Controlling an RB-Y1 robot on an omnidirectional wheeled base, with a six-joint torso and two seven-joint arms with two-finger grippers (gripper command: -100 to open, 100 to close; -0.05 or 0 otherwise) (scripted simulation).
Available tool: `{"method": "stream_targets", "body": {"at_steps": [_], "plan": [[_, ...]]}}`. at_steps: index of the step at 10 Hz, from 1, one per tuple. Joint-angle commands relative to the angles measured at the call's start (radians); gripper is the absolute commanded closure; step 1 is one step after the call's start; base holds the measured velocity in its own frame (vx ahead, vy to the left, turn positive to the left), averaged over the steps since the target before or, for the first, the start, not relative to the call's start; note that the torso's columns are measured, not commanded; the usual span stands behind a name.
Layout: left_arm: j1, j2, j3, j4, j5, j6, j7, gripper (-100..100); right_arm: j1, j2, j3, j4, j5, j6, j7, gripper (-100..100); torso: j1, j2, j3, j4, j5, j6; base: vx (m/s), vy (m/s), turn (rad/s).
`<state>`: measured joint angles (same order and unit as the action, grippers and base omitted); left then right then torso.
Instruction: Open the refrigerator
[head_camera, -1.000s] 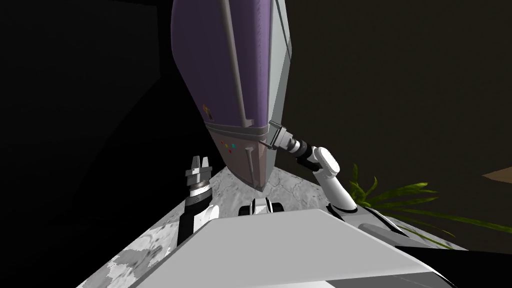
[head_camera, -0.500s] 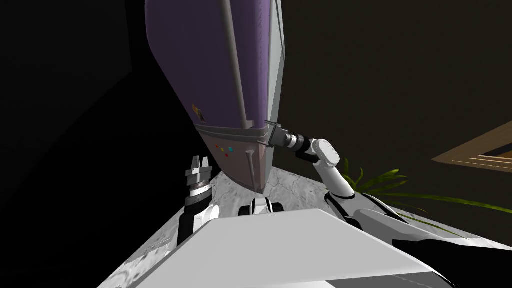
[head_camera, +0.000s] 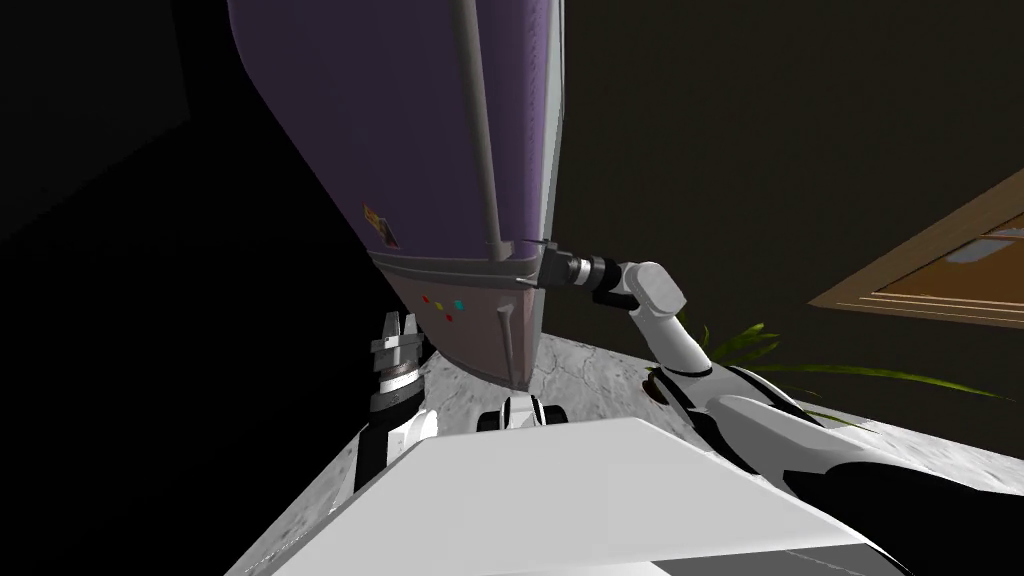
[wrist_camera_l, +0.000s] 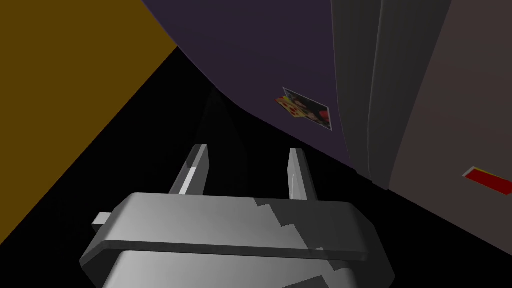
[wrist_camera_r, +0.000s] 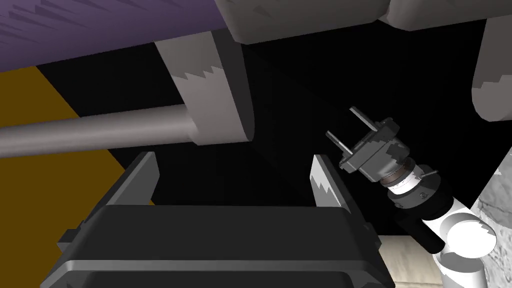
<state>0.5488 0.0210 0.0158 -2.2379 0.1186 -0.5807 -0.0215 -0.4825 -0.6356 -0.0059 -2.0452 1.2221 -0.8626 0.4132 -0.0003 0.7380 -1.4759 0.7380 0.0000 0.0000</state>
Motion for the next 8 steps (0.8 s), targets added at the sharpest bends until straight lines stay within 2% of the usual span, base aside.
{"method": "stream_targets", "body": {"at_steps": [1,4,5,6,7,8], "plan": [[0.000,0.000,0.000,0.000,0.000,0.000,0.000,0,-0.058,-0.043,0.007,0.023,0.069,-0.024,0.021,-100,0.001,-0.001,-0.001,0.000,0.000,0.000,0.057,0.136,-0.179],[0.000,0.000,0.000,0.000,0.000,0.000,0.000,0,-0.109,-0.089,0.009,0.038,0.128,-0.047,0.037,-100,-0.002,0.001,0.001,0.000,-0.001,0.000,0.034,0.097,-0.127],[0.000,0.000,0.000,0.000,0.000,0.000,0.000,0,-0.098,-0.078,0.010,0.034,0.114,-0.041,0.032,-100,0.000,0.001,0.001,0.000,0.000,0.000,0.010,0.048,-0.036],[0.000,0.000,0.000,0.000,0.000,0.000,0.000,0,-0.115,-0.090,0.005,0.039,0.117,-0.045,0.017,-100,-0.002,0.001,0.001,0.000,-0.001,0.000,0.033,0.085,0.028],[0.000,0.000,0.000,0.000,0.000,0.000,0.000,0,-0.108,-0.086,0.006,0.038,0.115,-0.044,0.026,-100,0.001,-0.001,0.000,0.000,0.000,0.000,0.021,0.053,-0.001],[0.000,0.000,0.000,0.000,0.000,0.000,0.000,0,-0.109,-0.087,0.005,0.038,0.115,-0.045,0.024,100,0.000,0.000,0.000,0.000,0.000,0.000,0.007,0.009,0.002]]}}
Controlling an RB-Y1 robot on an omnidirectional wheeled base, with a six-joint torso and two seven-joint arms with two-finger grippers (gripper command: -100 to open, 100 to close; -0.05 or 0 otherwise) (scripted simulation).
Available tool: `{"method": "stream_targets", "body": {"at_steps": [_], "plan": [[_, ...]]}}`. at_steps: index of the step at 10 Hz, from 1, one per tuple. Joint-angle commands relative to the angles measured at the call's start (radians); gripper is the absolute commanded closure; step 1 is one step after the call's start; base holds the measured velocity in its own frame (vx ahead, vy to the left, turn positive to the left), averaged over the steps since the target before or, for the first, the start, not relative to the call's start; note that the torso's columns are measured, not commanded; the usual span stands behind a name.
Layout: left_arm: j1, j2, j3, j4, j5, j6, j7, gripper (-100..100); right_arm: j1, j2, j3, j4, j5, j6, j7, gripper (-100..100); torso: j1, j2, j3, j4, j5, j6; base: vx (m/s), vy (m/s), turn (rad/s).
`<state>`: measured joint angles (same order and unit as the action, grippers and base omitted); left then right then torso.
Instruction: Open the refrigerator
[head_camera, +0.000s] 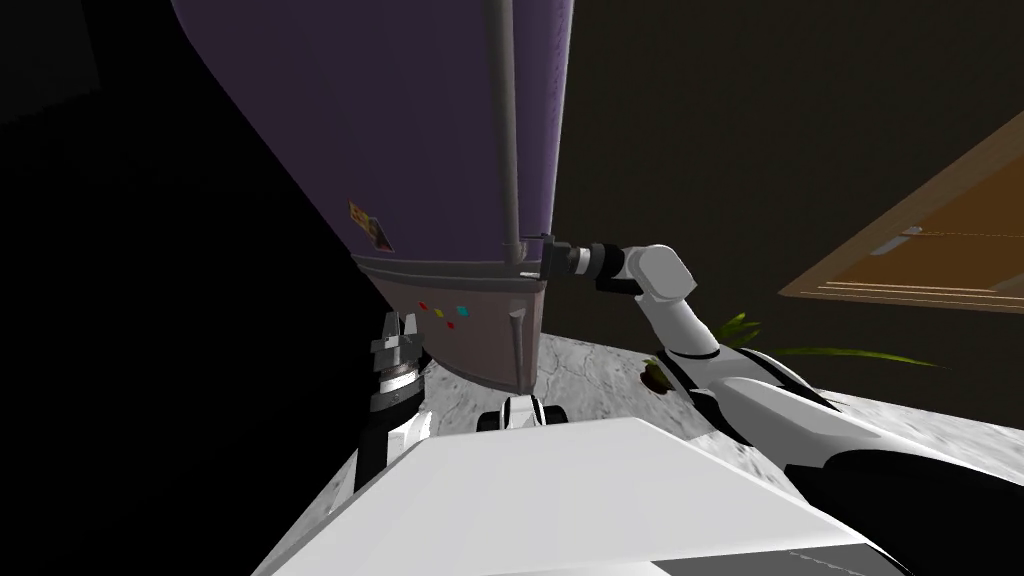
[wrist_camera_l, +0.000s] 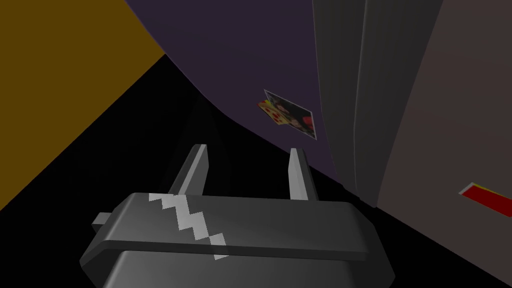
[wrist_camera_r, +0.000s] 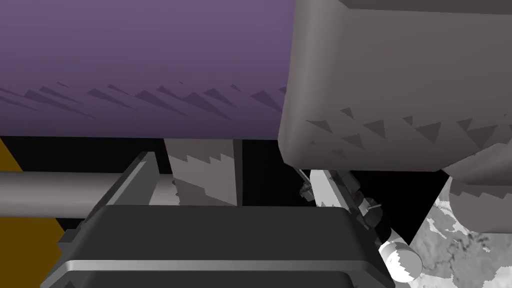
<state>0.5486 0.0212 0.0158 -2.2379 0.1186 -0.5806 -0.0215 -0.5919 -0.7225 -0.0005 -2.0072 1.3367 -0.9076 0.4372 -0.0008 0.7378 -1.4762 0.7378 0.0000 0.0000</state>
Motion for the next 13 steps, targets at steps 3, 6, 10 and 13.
{"method": "stream_targets", "body": {"at_steps": [3,6,10,13], "plan": [[0.000,0.000,0.000,0.000,0.000,0.000,0.000,0,0.006,-0.017,-0.015,0.006,0.018,0.017,-0.012,100,0.004,0.001,0.004,-0.005,0.000,0.001,-0.151,0.203,-0.115],[0.000,0.000,0.000,0.000,0.000,0.000,0.000,0,0.016,-0.034,-0.026,0.012,0.036,0.031,-0.024,100,0.006,-0.010,-0.006,-0.008,0.002,-0.002,-0.209,0.234,-0.122],[0.000,0.000,0.000,0.000,0.000,0.000,0.000,0,0.026,-0.052,-0.038,0.019,0.054,0.044,-0.036,100,0.009,-0.011,-0.006,-0.008,0.003,-0.002,-0.253,0.252,-0.116],[0.000,0.000,0.000,0.000,0.000,0.000,0.000,0,0.036,-0.070,-0.049,0.025,0.073,0.058,-0.049,100,0.003,-0.013,-0.008,-0.007,0.001,-0.003,-0.223,0.199,-0.082]]}}
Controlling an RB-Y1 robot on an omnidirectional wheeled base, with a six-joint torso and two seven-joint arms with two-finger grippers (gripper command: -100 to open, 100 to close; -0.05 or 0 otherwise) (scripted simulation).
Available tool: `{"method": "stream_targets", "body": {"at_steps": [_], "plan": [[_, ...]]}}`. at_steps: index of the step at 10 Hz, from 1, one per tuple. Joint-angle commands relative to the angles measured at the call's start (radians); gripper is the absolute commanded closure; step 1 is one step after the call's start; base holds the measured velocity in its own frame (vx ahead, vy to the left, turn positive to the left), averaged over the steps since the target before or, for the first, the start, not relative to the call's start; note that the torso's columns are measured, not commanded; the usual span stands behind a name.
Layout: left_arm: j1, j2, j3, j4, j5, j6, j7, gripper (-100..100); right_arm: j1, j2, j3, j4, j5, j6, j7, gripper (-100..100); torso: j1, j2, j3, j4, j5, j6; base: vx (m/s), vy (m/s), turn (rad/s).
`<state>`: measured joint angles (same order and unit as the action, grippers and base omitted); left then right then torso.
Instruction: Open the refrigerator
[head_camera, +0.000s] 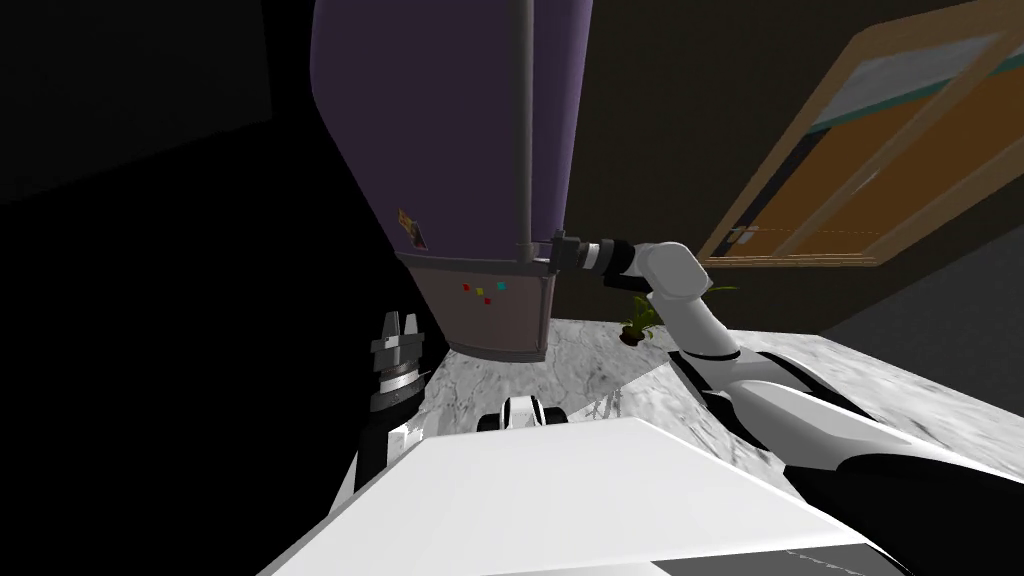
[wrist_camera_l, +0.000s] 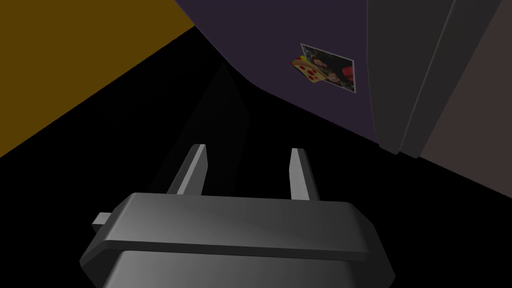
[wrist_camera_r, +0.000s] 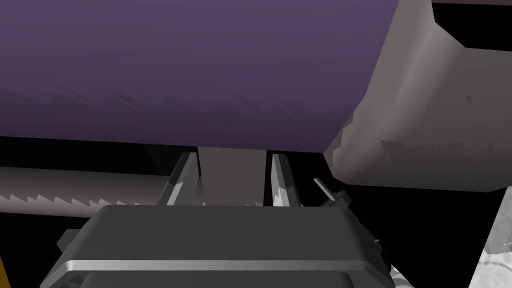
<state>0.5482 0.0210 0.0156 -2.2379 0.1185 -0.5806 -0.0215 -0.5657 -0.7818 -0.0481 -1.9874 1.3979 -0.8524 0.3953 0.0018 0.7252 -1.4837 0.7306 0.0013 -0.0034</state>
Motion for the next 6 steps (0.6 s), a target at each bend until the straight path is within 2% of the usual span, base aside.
{"method": "stream_targets", "body": {"at_steps": [1,4,6], "plan": [[0.000,0.000,0.000,0.000,0.000,0.000,0.000,0,0.009,-0.010,-0.002,0.005,0.011,0.003,-0.007,100,0.004,0.002,0.002,-0.001,0.000,0.002,-0.217,0.191,-0.094],[0.000,0.000,0.000,0.000,0.000,0.000,0.000,0,0.019,-0.028,-0.013,0.012,0.030,0.017,-0.019,100,-0.002,0.007,0.006,0.001,-0.002,0.005,-0.241,0.221,-0.115],[0.000,0.000,0.000,0.000,0.000,0.000,0.000,0,0.018,-0.034,-0.018,0.014,0.041,0.032,-0.027,100,-0.013,0.003,0.002,0.004,-0.005,0.004,-0.103,0.127,-0.046]]}}
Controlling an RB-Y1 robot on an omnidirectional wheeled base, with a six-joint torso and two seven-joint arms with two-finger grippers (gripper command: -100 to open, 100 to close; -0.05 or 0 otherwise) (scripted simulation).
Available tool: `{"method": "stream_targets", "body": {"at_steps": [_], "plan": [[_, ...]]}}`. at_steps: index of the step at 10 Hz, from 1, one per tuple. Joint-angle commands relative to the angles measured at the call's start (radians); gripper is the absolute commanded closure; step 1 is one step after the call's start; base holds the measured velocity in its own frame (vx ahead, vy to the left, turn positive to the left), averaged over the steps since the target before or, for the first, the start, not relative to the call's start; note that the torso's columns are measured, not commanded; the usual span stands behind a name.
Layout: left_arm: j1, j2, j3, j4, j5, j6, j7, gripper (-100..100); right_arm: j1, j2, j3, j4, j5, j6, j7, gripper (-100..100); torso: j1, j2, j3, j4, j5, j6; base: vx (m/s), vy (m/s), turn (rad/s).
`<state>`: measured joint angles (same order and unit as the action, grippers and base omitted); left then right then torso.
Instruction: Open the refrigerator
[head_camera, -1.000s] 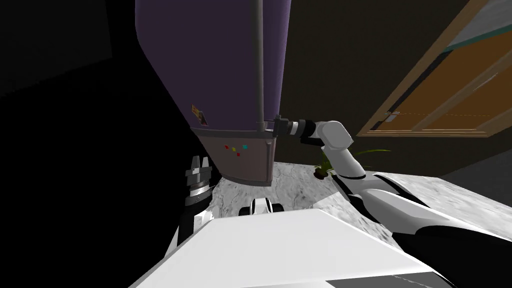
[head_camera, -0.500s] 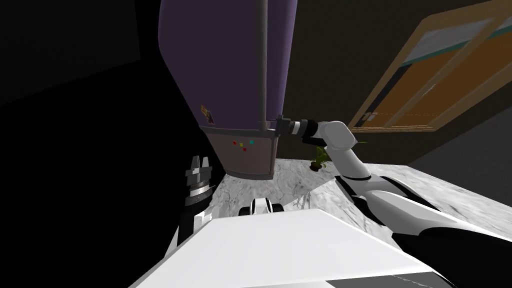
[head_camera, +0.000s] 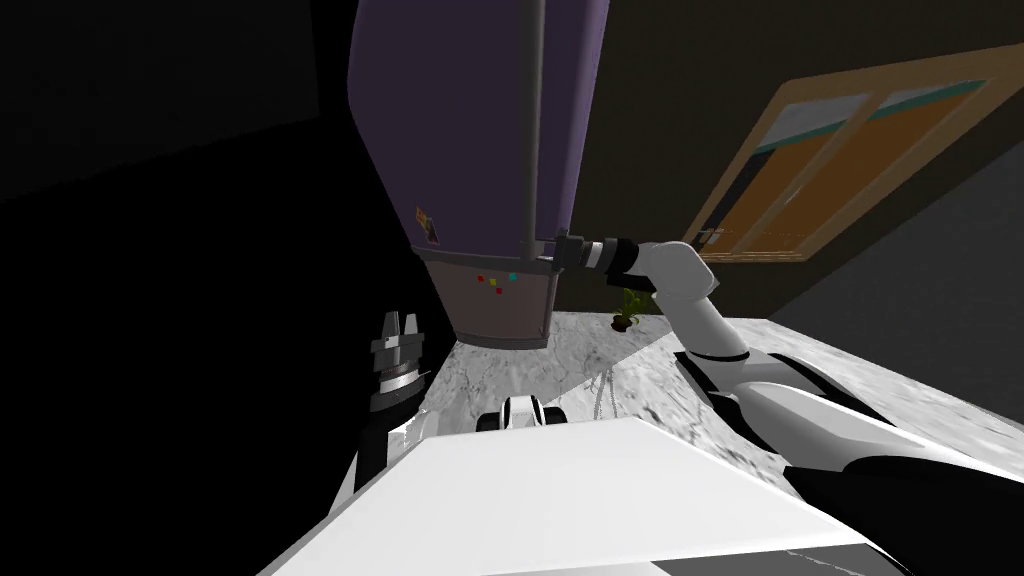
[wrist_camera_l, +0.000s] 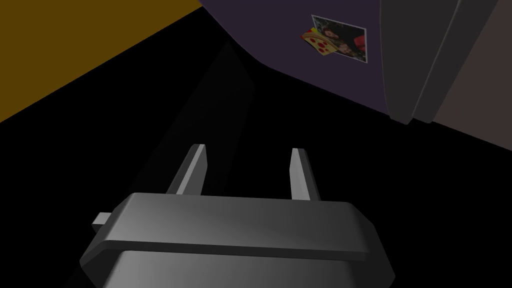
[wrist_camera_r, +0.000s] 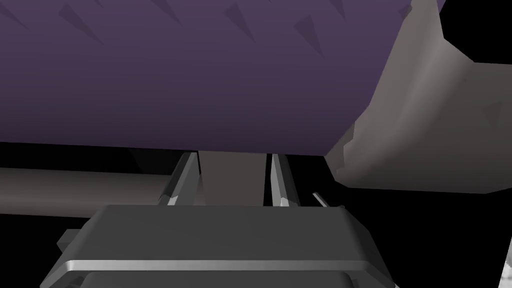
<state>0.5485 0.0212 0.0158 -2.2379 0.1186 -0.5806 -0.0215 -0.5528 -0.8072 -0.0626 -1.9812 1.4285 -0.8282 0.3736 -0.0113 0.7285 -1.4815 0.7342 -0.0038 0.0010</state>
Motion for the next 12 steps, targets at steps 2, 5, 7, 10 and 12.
{"method": "stream_targets", "body": {"at_steps": [2,5,7,10,12], "plan": [[0.000,0.000,0.000,0.000,0.000,0.000,0.000,0,0.011,-0.017,-0.006,0.017,0.021,0.016,-0.010,100,0.013,0.005,0.003,-0.001,0.004,-0.001,-0.143,0.251,-0.105],[0.000,0.000,0.000,0.000,0.000,0.000,0.000,0,0.022,-0.034,-0.013,0.033,0.042,0.032,-0.021,100,0.016,0.003,0.002,-0.002,0.005,-0.004,-0.210,0.324,-0.115],[0.000,0.000,0.000,0.000,0.000,0.000,0.000,0,0.027,-0.042,-0.016,0.041,0.053,0.040,-0.026,100,0.016,-0.001,-0.001,-0.005,0.005,-0.004,-0.226,0.312,-0.115],[0.000,0.000,0.000,0.000,0.000,0.000,0.000,0,0.038,-0.059,-0.022,0.058,0.074,0.056,-0.036,100,0.012,-0.005,-0.004,-0.003,0.005,-0.005,-0.158,0.269,-0.087],[0.000,0.000,0.000,0.000,0.000,0.000,0.000,0,0.044,-0.068,-0.025,0.066,0.085,0.064,-0.041,100,0.019,0.001,0.000,-0.005,0.005,-0.004,-0.208,0.300,-0.118]]}}
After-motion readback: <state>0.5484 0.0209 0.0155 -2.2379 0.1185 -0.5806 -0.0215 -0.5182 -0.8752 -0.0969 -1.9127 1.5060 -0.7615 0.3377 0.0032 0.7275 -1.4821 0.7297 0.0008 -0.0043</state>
